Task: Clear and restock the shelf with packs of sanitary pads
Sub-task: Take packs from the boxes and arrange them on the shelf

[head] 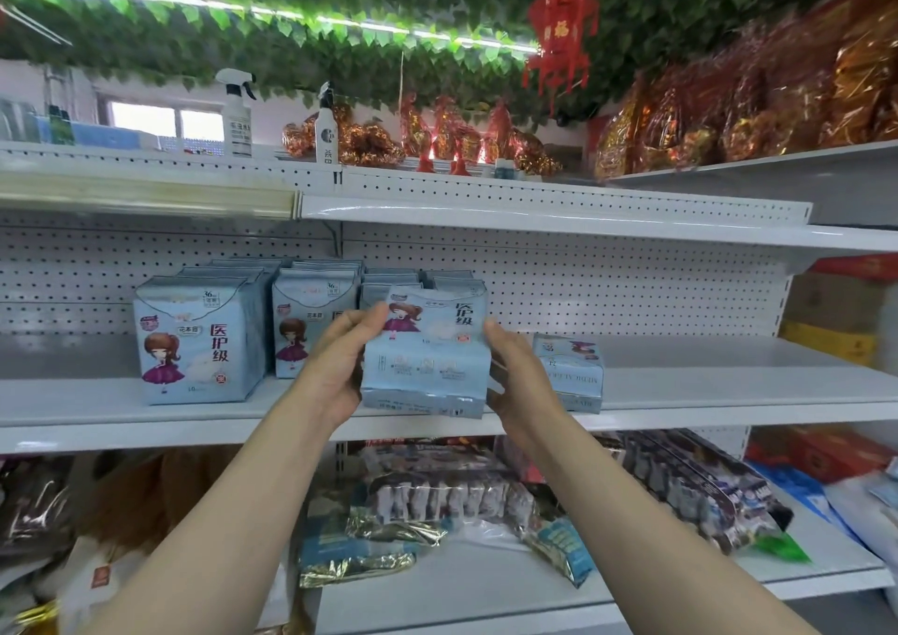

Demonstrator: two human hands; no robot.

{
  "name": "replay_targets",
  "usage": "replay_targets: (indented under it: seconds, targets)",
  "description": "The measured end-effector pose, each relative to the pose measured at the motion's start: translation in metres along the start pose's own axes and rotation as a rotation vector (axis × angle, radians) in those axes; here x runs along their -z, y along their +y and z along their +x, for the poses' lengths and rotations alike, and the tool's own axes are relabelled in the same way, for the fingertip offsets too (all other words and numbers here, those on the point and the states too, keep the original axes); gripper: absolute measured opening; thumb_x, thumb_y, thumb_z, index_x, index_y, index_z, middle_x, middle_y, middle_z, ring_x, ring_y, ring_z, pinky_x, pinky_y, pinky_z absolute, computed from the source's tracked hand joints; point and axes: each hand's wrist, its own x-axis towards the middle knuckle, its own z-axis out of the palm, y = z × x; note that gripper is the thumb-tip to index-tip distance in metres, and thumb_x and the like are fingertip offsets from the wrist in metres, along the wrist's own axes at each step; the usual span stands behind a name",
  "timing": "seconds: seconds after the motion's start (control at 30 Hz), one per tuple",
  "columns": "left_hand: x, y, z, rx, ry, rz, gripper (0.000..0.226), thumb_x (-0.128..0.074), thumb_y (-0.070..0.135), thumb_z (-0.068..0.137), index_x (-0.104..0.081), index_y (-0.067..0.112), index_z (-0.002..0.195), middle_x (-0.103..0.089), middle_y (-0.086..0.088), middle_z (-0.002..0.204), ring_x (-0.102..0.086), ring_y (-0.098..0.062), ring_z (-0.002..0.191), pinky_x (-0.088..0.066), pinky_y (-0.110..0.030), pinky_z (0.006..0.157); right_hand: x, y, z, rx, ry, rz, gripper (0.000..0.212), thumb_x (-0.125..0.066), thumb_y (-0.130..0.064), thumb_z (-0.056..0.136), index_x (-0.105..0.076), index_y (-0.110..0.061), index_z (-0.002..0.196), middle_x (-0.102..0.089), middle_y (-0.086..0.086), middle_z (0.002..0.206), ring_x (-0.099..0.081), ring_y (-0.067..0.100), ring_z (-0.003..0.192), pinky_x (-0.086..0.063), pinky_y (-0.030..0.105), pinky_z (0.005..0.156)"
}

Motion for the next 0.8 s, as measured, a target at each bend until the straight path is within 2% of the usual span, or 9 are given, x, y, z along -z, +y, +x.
replay_targets:
  seconds: [0.07, 0.13, 0.27, 0.37, 0.43, 0.53, 0.63, 0.7, 0.8]
  targets:
    - [0.003, -0.004, 0.0, -0.081, -0.004, -0.025, 0.023, -0.075, 0.022, 0.072, -0.058, 0.012, 0.084, -0.072, -0.007, 0.11, -0.073, -0.019, 0.08, -0.059, -0.033, 0.058, -0.001, 0.007, 0.005, -0.021, 0.004, -0.014, 0.051, -0.082, -0.055, 0.072, -0.058, -0.022, 0.103, -0.073, 0.002, 0.111, -0.066, 0.025, 0.102, -0.051, 0.042, 0.083]
    - [0.008, -0.008, 0.001, -0.155, -0.048, -0.023, 0.022, -0.072, 0.013, 0.074, -0.06, 0.014, 0.092, -0.07, -0.002, 0.116, -0.073, -0.017, 0.086, -0.06, -0.032, 0.062, -0.002, 0.013, 0.009, -0.027, -0.011, 0.024, 0.064, -0.088, -0.053, 0.061, -0.056, -0.02, 0.105, -0.073, 0.004, 0.109, -0.065, 0.029, 0.097, -0.047, 0.047, 0.084]
    - [0.017, -0.009, 0.002, -0.192, -0.123, 0.047, 0.057, -0.07, 0.008, 0.075, -0.059, 0.023, 0.129, -0.07, 0.004, 0.122, -0.069, -0.017, 0.106, -0.059, -0.035, 0.079, -0.005, 0.016, 0.015, -0.035, -0.054, 0.126, 0.086, -0.092, -0.032, 0.064, -0.049, -0.011, 0.136, -0.069, 0.011, 0.127, -0.07, 0.033, 0.108, -0.053, 0.054, 0.096]
    - [0.022, -0.008, 0.003, -0.146, -0.138, 0.097, 0.062, -0.073, 0.007, 0.075, -0.058, 0.023, 0.133, -0.069, -0.001, 0.126, -0.067, -0.022, 0.111, -0.057, -0.039, 0.088, -0.006, 0.015, 0.018, -0.046, -0.059, 0.146, 0.079, -0.084, -0.017, 0.075, -0.042, -0.021, 0.141, -0.073, 0.007, 0.118, -0.073, 0.025, 0.101, -0.055, 0.05, 0.096]
    - [0.026, -0.005, 0.005, -0.116, -0.129, 0.118, 0.064, -0.077, 0.007, 0.075, -0.057, 0.019, 0.134, -0.069, -0.005, 0.126, -0.067, -0.025, 0.112, -0.056, -0.039, 0.09, -0.009, 0.016, 0.021, -0.034, -0.095, 0.116, 0.082, -0.083, -0.015, 0.077, -0.041, -0.022, 0.146, -0.07, 0.007, 0.125, -0.072, 0.025, 0.106, -0.055, 0.049, 0.097]
    - [0.036, 0.001, 0.009, -0.125, -0.093, 0.202, 0.055, -0.074, 0.006, 0.077, -0.059, 0.013, 0.13, -0.069, -0.011, 0.125, -0.069, -0.023, 0.107, -0.057, -0.036, 0.087, -0.018, 0.02, 0.03, 0.004, -0.147, 0.046, 0.092, -0.086, -0.018, 0.069, -0.04, -0.022, 0.149, -0.063, 0.004, 0.136, -0.066, 0.023, 0.117, -0.053, 0.047, 0.101]
    - [0.048, 0.011, 0.012, -0.157, -0.018, 0.341, 0.044, -0.071, 0.0, 0.084, -0.06, 0.018, 0.122, -0.072, -0.006, 0.119, -0.068, -0.023, 0.109, -0.057, -0.035, 0.088, -0.03, 0.024, 0.04, 0.077, -0.219, -0.094, 0.09, -0.087, -0.015, 0.068, -0.044, -0.025, 0.146, -0.059, 0.002, 0.142, -0.062, 0.021, 0.124, -0.054, 0.047, 0.099]
    - [0.056, 0.018, 0.015, -0.182, 0.039, 0.43, 0.054, -0.072, -0.003, 0.084, -0.055, 0.024, 0.128, -0.071, 0.0, 0.118, -0.067, -0.015, 0.11, -0.056, -0.032, 0.088, -0.04, 0.027, 0.048, 0.104, -0.223, -0.159, 0.083, -0.081, -0.004, 0.074, -0.044, -0.025, 0.145, -0.059, -0.002, 0.141, -0.063, 0.016, 0.121, -0.058, 0.04, 0.093]
    - [0.07, 0.032, 0.019, -0.2, 0.083, 0.52, 0.088, -0.075, -0.002, 0.082, -0.034, 0.036, 0.151, -0.064, 0.01, 0.127, -0.064, -0.008, 0.112, -0.057, -0.036, 0.09, -0.055, 0.034, 0.058, 0.096, -0.25, -0.199, 0.077, -0.074, 0.007, 0.082, -0.039, -0.023, 0.144, -0.058, -0.003, 0.141, -0.062, 0.013, 0.12, -0.059, 0.032, 0.089]
